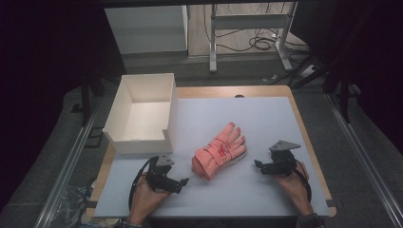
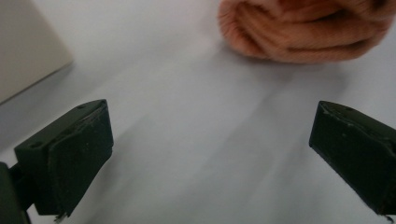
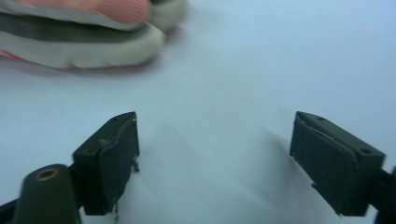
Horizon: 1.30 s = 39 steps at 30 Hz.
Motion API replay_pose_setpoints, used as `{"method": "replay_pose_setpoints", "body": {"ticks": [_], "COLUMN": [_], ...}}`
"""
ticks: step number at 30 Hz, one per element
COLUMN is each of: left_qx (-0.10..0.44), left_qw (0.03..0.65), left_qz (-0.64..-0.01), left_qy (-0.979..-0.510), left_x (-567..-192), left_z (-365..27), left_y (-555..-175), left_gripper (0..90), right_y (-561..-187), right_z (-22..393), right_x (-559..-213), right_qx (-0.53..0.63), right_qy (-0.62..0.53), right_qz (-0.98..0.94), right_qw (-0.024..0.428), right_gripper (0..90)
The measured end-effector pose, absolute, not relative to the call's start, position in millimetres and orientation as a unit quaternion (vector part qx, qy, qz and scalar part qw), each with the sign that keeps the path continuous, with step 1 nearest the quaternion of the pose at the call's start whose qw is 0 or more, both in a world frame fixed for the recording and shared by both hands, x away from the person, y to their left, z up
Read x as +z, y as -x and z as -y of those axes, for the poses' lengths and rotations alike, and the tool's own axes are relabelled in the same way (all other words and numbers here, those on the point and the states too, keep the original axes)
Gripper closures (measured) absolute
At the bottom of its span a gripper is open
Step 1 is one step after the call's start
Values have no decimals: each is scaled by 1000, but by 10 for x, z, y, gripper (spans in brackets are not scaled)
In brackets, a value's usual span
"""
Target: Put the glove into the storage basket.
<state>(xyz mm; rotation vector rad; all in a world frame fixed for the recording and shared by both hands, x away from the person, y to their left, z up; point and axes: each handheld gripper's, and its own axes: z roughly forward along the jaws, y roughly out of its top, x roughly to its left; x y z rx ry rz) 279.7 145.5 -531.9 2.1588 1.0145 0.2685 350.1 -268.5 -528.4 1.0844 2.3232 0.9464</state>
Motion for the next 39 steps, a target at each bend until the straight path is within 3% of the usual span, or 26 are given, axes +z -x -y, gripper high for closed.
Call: {"method": "replay_pose_setpoints", "body": {"ticks": [24,32,39], "left_qx": [92,98,97], "left_qw": [357,348,318], "left_qz": [-340,-327,-328], "left_qy": [-865,-873,-884], "left_x": [-4639,-4598,-4789], "left_z": [-873,-530,-283], "left_y": [-3049,-3282,-3432], "left_gripper": [0,0,0], "right_y": [-3556,-3555,-3555], "right_z": [2786,2785,2785], "right_x": [-5307,-5308,-5309], "right_qx": [337,337,338], "right_qy": [-409,-409,-409], "right_qz": [-825,-825,-825], "right_qw": [196,196,196], "right_gripper": [116,116,116]}}
